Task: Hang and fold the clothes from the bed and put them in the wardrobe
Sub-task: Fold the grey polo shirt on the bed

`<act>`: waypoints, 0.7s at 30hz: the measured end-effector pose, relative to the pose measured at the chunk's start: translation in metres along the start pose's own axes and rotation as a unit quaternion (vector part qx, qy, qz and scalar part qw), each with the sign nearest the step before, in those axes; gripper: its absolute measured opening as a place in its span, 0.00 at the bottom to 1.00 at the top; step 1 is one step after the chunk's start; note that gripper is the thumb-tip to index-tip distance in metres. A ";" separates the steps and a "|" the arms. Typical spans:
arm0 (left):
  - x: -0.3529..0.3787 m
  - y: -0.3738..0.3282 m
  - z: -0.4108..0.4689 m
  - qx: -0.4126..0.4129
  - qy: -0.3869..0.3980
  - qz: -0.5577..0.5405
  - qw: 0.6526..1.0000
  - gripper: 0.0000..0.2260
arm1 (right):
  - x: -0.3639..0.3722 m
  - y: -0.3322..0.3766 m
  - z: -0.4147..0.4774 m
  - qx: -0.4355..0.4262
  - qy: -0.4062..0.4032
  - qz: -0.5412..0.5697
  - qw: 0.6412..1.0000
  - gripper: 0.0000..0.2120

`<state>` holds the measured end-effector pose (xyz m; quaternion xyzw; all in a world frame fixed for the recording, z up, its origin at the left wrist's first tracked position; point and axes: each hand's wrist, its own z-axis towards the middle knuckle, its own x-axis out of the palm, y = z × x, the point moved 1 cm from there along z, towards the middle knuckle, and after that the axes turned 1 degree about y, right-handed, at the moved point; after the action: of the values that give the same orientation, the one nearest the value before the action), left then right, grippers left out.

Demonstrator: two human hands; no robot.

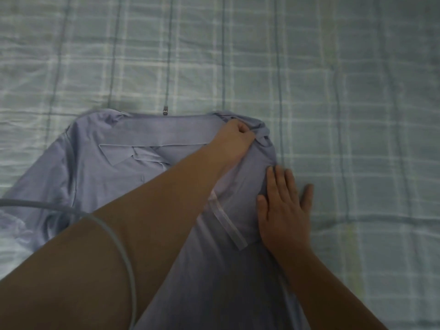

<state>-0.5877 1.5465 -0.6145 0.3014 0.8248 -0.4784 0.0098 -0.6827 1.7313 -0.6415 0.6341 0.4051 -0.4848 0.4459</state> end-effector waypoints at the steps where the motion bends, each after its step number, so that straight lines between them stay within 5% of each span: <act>1: 0.000 0.001 0.001 0.000 0.000 -0.011 1.000 0.05 | 0.000 -0.003 0.000 0.004 0.003 -0.011 1.000 0.29; 7: 0.002 -0.001 -0.020 0.170 -0.074 0.168 0.968 0.05 | -0.011 0.002 0.001 0.022 -0.009 0.006 1.000 0.30; 14: -0.013 0.037 -0.067 0.219 -0.183 0.272 0.919 0.16 | -0.026 0.032 0.036 -0.088 -0.062 0.088 0.990 0.28; 18: -0.021 0.059 -0.089 0.120 -0.116 0.268 0.949 0.13 | -0.010 0.036 0.065 -0.125 -0.018 0.031 0.992 0.29; 21: -0.036 0.063 -0.086 0.069 -0.107 0.352 0.927 0.13 | 0.000 0.037 0.070 -0.112 0.004 -0.037 0.993 0.30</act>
<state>-0.5033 1.6195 -0.6062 0.5193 0.6247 -0.5292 0.2449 -0.6652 1.6536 -0.6441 0.5665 0.4817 -0.4498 0.4948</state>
